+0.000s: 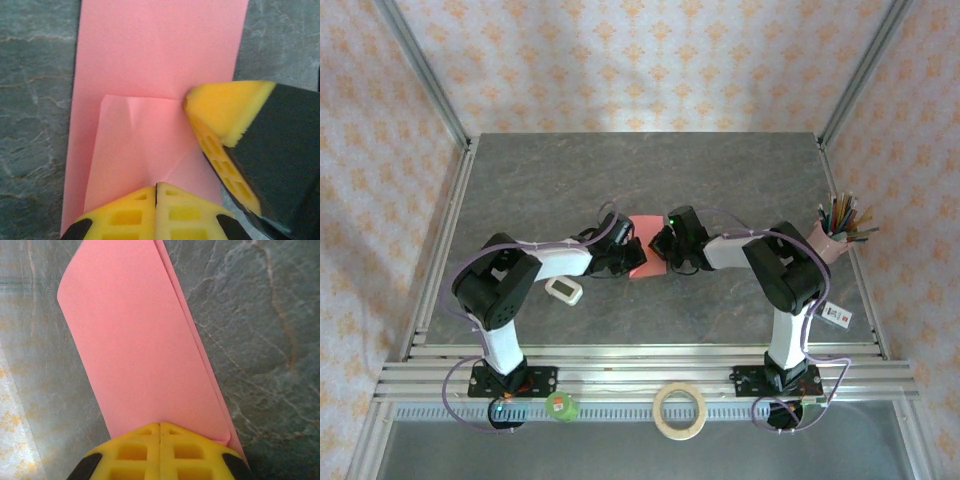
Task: Fold a paper plane with a square sheet of paper (pick it up from the middle)
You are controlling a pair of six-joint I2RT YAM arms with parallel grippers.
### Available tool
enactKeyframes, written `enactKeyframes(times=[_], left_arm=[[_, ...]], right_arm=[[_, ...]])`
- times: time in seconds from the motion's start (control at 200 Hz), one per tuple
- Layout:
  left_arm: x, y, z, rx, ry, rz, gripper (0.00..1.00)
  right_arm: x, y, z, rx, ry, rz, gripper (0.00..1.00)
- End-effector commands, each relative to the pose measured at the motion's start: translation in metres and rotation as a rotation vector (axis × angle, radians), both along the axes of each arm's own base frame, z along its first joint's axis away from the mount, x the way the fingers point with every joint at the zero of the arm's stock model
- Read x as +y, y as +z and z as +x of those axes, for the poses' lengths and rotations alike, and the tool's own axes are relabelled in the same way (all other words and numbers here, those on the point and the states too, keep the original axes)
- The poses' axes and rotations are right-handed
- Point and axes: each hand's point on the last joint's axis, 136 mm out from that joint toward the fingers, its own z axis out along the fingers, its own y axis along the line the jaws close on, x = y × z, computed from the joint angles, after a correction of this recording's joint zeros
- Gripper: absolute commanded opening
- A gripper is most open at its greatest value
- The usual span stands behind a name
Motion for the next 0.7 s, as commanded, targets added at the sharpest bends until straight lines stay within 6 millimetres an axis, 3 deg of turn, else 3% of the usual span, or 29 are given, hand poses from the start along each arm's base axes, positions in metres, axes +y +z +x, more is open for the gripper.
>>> enactKeyframes(times=[0.0,0.696], left_arm=[[0.006,-0.01,0.0,-0.002,0.025,0.037,0.05],[0.014,-0.03,-0.011,0.042,0.009,0.086,0.04]], right_arm=[[-0.036,-0.056,-0.033,0.16,-0.048,-0.172,0.0],[-0.037,-0.06,-0.035,0.17,-0.045,-0.178,0.0]])
